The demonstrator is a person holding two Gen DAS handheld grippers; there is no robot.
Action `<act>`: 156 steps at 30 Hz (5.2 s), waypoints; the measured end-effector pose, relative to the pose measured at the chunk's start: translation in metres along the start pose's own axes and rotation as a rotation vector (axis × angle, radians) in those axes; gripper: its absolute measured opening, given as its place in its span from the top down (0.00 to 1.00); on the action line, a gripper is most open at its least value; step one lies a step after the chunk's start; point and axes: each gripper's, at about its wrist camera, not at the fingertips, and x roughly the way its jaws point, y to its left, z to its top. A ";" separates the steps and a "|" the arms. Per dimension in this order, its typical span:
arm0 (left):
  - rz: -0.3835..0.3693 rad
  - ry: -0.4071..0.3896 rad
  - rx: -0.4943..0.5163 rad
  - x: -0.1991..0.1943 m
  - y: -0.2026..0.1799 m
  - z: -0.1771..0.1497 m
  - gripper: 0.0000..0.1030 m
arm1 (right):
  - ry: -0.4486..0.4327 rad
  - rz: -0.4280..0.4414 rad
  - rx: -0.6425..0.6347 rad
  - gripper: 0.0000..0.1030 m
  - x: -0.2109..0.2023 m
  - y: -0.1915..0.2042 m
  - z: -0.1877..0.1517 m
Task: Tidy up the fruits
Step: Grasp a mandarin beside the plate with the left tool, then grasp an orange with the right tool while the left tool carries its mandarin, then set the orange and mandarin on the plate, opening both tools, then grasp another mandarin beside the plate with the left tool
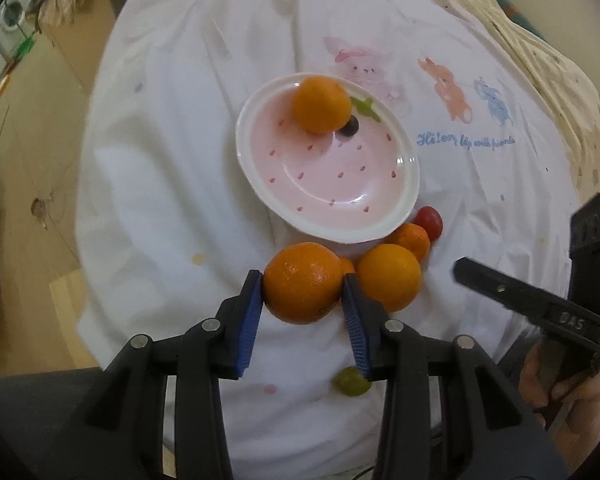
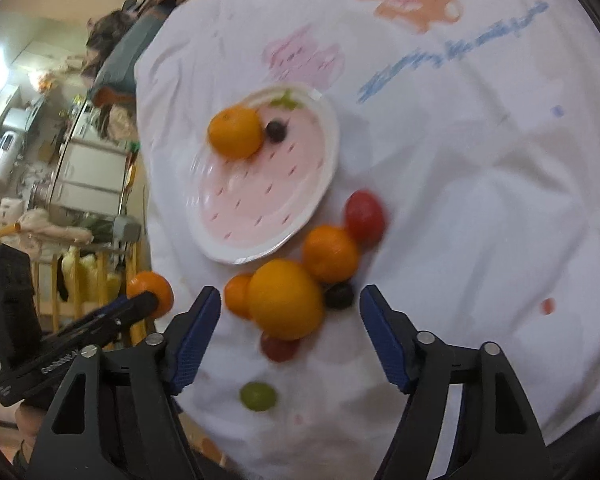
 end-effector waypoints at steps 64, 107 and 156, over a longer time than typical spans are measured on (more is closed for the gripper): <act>0.065 -0.074 -0.079 0.030 0.010 0.084 0.65 | -0.064 0.043 -0.075 0.44 0.014 0.020 0.107; 0.174 -0.019 -0.017 0.101 -0.006 0.108 0.63 | 0.093 0.047 -0.023 0.30 0.076 -0.005 0.142; 0.111 -0.272 0.024 -0.015 -0.015 0.008 0.23 | -0.178 -0.133 -0.169 0.19 -0.050 0.006 0.018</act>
